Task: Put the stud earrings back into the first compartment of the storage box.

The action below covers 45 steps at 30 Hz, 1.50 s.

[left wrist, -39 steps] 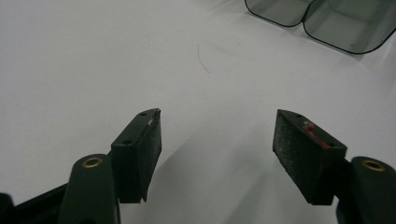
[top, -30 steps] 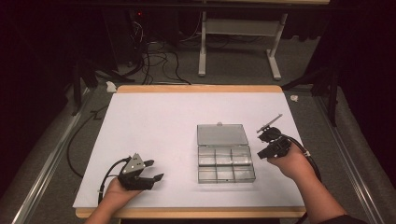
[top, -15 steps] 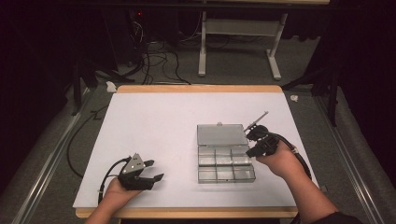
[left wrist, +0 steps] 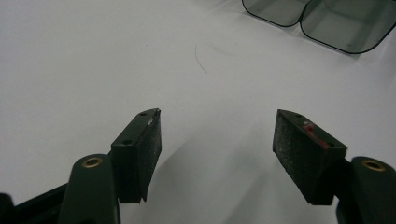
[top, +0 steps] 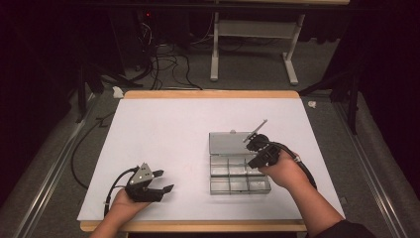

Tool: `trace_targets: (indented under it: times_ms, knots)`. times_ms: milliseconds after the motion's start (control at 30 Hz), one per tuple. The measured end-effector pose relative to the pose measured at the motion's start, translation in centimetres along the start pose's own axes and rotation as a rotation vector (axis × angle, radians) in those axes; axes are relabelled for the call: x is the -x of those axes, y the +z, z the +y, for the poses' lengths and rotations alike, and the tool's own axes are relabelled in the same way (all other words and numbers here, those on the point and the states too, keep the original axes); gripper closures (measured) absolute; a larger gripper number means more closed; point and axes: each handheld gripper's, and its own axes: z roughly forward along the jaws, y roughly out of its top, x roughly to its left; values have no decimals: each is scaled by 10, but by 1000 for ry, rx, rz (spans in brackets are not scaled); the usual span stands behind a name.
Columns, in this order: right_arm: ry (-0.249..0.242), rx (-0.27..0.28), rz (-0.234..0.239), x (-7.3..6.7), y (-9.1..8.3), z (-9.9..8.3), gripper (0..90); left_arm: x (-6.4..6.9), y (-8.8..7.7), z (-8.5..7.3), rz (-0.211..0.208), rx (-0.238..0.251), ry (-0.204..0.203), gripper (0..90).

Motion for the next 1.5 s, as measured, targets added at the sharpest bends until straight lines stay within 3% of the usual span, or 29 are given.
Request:
trace_targets:
  times_ms: [800, 1067, 1300, 1333, 1500]
  knots:
    - [-150, -1, 62, -51, 36, 47, 864, 0, 0, 0, -7, -1, -1, 331]
    - [-172, -28, 61, -57, 57, 59, 864, -1, 0, 0, -10, -1, 0, 331]
    - [-163, -54, 56, -53, 69, 64, 862, -1, 0, 0, -11, 0, -1, 330]
    - [-142, -57, 59, -54, 70, 64, 862, -1, 0, 0, -11, 0, -1, 330]
    - [-152, -62, 61, -53, 76, 63, 855, -1, 0, 0, -11, -1, 1, 330]
